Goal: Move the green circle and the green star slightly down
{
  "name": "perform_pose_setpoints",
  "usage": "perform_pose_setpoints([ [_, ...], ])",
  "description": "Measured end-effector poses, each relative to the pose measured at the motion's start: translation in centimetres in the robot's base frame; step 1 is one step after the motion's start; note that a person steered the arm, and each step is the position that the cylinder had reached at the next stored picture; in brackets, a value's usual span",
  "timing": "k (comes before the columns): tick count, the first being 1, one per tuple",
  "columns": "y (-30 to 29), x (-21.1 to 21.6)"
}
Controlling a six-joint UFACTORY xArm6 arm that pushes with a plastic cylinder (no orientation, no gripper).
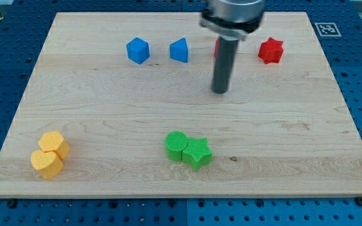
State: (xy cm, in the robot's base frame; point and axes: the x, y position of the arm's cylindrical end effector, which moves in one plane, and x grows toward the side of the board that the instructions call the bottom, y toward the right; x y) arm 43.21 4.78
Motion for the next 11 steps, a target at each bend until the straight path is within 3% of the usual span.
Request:
perform_pose_setpoints([
  [2, -10.4, 3.3],
  [4, -16.5, 9.8],
  [6, -15.4, 15.5],
  [8, -11.9, 15.5],
  [11, -8.7, 11.1],
])
